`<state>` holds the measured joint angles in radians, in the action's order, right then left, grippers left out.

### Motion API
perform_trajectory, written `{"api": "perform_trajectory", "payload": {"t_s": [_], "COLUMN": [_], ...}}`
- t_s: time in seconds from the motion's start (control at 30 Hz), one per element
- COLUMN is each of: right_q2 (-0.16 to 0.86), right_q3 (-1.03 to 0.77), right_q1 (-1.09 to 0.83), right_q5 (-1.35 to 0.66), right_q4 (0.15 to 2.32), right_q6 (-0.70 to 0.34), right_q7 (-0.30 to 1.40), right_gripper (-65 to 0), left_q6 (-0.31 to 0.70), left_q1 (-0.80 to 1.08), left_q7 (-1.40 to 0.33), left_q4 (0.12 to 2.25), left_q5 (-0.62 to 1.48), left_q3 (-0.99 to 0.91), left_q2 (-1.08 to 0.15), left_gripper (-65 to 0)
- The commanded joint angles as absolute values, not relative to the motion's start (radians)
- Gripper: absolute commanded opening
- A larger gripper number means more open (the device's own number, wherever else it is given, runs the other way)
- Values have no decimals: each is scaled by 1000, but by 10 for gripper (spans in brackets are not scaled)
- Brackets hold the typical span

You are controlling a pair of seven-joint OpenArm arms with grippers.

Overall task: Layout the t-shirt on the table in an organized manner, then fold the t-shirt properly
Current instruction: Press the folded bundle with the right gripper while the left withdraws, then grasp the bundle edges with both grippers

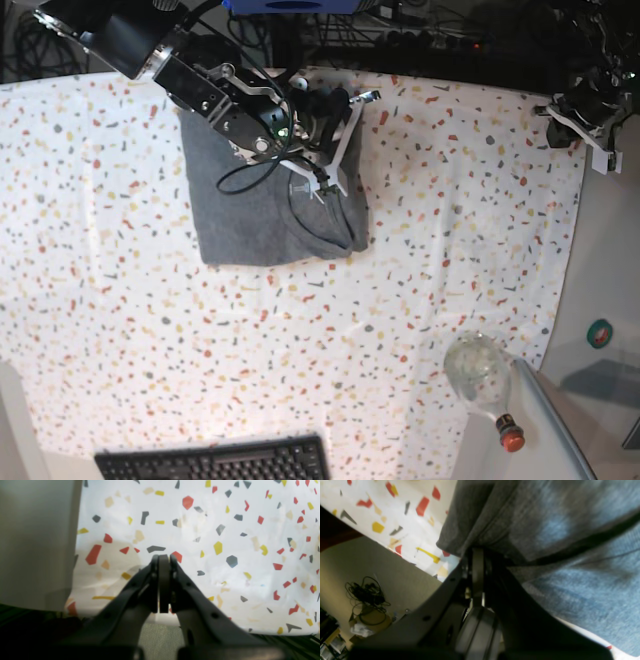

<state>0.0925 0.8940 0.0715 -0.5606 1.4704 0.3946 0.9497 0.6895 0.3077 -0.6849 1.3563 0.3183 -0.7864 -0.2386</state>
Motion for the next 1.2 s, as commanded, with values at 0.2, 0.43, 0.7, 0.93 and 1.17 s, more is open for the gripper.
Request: {"api": "perform_trajectory", "payload": {"t_s": [0.2,0.43,0.7,0.93,1.17], "right_q2": [31,30,38,36,196], "right_q3": [892,961,990,993,708], "right_q1": [114,134,139,168,102], "right_q5": [-567,-573,-570,-578,-575], "right_q4": [1397,1382,1501,1491,1681], "right_q6": [395,400,394,394,397], "right_q7": [943,905,897,905,895], "right_gripper": [-650,-650,-650,-650,-650], "left_q6": [698,698,698,698,698], "left_q1": [308,288,269,196,197], "left_q7": [-667,-667,-667,-782,-822], "left_q4": [1369,1369,1376,1382,1483], "left_q5": [332,332,334,334,334], "left_q3": [-786,-753,-627,-581,-572], "left_q2": [-252,-251,-232,-177,-174], "left_gripper": [-650,-650,-650,-650,-650]}}
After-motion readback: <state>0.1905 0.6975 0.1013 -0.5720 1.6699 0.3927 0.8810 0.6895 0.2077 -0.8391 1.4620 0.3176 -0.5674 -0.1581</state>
